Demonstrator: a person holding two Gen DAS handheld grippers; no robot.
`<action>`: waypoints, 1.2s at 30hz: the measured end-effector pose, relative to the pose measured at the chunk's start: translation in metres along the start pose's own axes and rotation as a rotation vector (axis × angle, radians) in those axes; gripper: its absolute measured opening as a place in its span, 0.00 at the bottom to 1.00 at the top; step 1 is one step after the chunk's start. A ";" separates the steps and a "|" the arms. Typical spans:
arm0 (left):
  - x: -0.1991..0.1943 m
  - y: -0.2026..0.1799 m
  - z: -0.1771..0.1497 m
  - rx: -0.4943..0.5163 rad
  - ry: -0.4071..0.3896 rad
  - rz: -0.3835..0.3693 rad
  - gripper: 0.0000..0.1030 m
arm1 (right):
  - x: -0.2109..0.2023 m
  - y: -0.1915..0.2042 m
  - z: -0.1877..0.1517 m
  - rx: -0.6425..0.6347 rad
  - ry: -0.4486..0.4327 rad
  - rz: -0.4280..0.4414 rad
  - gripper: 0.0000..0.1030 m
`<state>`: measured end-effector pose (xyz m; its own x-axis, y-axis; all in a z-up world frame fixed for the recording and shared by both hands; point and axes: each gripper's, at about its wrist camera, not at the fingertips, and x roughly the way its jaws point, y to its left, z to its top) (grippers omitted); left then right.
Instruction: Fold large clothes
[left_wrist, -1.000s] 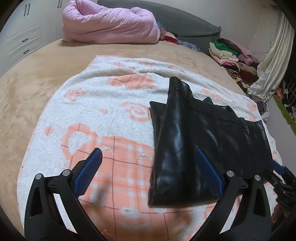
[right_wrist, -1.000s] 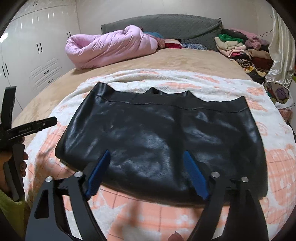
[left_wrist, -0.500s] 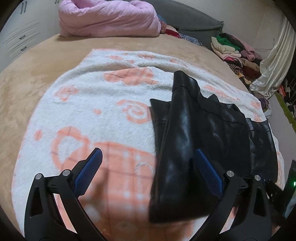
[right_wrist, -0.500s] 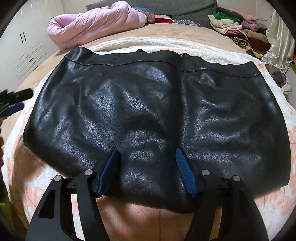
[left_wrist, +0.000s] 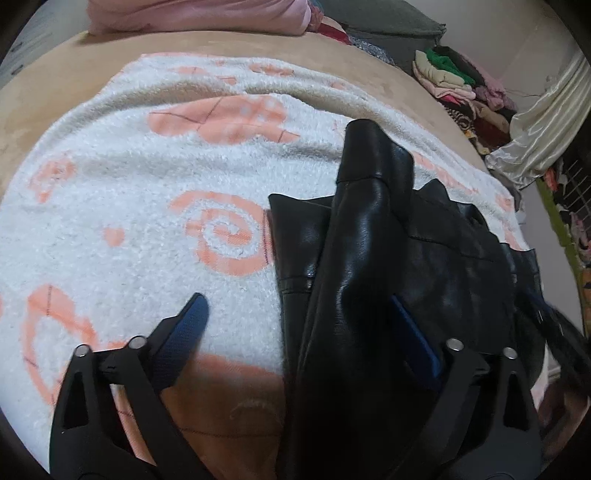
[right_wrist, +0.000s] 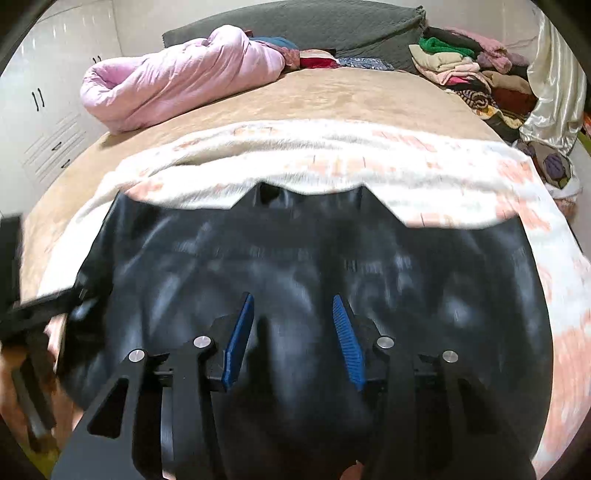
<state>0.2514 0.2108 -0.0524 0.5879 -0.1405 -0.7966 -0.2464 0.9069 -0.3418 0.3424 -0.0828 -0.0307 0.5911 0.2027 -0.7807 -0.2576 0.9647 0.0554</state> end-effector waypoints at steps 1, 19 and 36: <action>0.001 -0.001 0.000 0.003 0.003 -0.015 0.71 | 0.006 -0.001 0.008 -0.001 0.003 -0.011 0.42; 0.013 0.012 0.029 -0.063 0.042 -0.149 0.65 | -0.020 -0.002 -0.017 -0.018 -0.019 0.087 0.39; 0.021 0.017 0.037 -0.076 0.081 -0.226 0.54 | -0.069 0.113 -0.086 -0.403 -0.080 0.315 0.82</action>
<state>0.2881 0.2378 -0.0562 0.5720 -0.3707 -0.7317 -0.1749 0.8165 -0.5503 0.2065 -0.0026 -0.0245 0.4899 0.5008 -0.7136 -0.6975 0.7162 0.0238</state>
